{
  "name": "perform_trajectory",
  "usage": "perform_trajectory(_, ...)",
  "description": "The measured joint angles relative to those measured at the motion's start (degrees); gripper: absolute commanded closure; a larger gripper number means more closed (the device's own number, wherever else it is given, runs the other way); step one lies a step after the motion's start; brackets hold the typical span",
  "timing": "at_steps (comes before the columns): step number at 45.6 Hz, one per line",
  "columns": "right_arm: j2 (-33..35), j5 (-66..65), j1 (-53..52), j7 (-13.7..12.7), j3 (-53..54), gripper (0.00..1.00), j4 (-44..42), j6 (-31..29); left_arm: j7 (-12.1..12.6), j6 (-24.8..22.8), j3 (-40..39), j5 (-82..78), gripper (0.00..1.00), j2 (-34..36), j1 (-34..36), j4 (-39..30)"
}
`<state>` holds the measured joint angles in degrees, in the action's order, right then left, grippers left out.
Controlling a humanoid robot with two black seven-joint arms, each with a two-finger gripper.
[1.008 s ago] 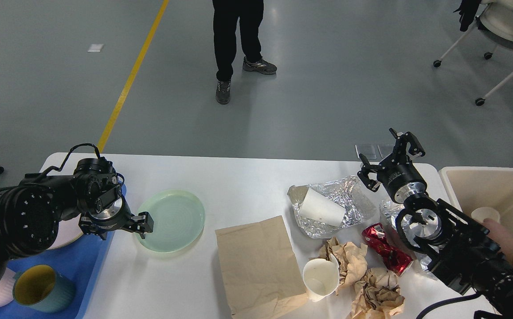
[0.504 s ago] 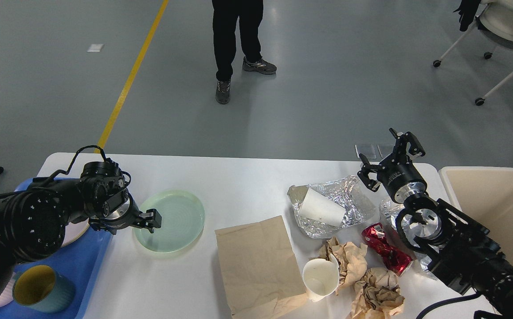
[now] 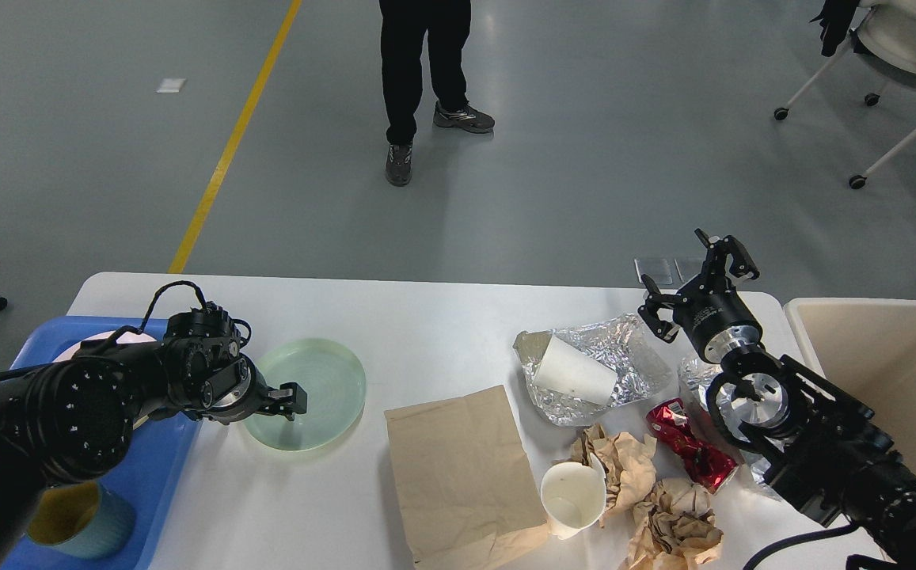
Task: Tidy desktop
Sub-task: 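Lower the left gripper to the pale green plate's edge and grip it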
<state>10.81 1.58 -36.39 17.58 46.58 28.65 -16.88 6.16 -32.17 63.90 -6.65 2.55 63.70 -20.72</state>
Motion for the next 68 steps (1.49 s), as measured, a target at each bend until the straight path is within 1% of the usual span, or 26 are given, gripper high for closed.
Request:
perform_trajectory(3,0.0,0.0,0.0,0.0,0.0,0.0,0.0,0.0,0.04,0.0,0.0,-0.02,0.06,-0.08,-0.3,-0.01)
perform_trajectory(9,0.0,0.0,0.0,0.0,0.0,0.0,0.0,0.0,0.04,-0.16,-0.58,0.08,0.15,0.0,-0.62,-0.08)
perform_trajectory(15,0.0,0.0,0.0,0.0,0.0,0.0,0.0,0.0,0.47,-0.46,-2.57,0.13,0.31,0.55,-0.9,-0.1)
perform_trajectory(16,0.0,0.0,0.0,0.0,0.0,0.0,0.0,0.0,0.8,-0.59,-2.94,0.14,0.33,0.64,-0.95,-0.11)
perform_trajectory(17,0.0,0.0,0.0,0.0,0.0,0.0,0.0,0.0,1.12,-0.68,-3.2,0.14,0.39,0.69,-0.97,-0.11)
perform_trajectory(18,0.0,0.0,0.0,0.0,0.0,0.0,0.0,0.0,2.1,-0.9,-3.76,0.14,0.41,0.74,-1.01,-0.11)
perform_trajectory(21,0.0,0.0,0.0,0.0,0.0,0.0,0.0,0.0,3.4,-1.06,-4.33,0.19,0.48,0.76,-1.03,-0.13)
perform_trajectory(25,0.0,0.0,0.0,0.0,0.0,0.0,0.0,0.0,5.74,-1.18,-5.04,0.91,0.59,0.79,-1.2,-0.18)
perform_trajectory(31,0.0,0.0,0.0,0.0,0.0,0.0,0.0,0.0,9.1,-1.21,-5.27,3.41,0.69,1.0,-1.36,-0.2)
perform_trajectory(34,0.0,0.0,0.0,0.0,0.0,0.0,0.0,0.0,10.77,-1.21,-5.3,4.36,0.78,1.17,-1.38,-0.19)
perform_trajectory(37,0.0,0.0,0.0,0.0,0.0,0.0,0.0,0.0,12.04,-1.21,-5.3,4.78,0.83,1.23,-1.44,-0.19)
perform_trajectory(40,0.0,0.0,0.0,0.0,0.0,0.0,0.0,0.0,12.77,-1.21,-5.3,4.96,0.86,1.24,-1.47,-0.19)
perform_trajectory(44,0.0,-0.01,0.0,0.0,0.0,0.0,0.0,0.0,13.17,-1.21,-5.3,5.03,0.94,1.24,-1.47,-0.21)
perform_trajectory(46,0.0,0.0,0.0,0.0,0.0,0.0,0.0,0.0,13.26,-1.24,-5.31,5.05,1.0,1.24,-1.47,-0.22)
perform_trajectory(49,0.0,0.0,0.0,0.0,0.0,0.0,0.0,0.0,13.44,-1.93,-5.34,5.08,1.0,1.27,-1.37,-0.23)
perform_trajectory(57,0.0,0.0,0.0,0.0,0.0,0.0,0.0,0.0,13.61,-6.1,-5.76,5.08,1.0,2.13,-0.51,-0.22)
perform_trajectory(68,0.0,0.0,0.0,0.0,0.0,0.0,0.0,0.0,13.62,-10.2,-6.15,5.08,1.0,3.0,1.5,-0.21)
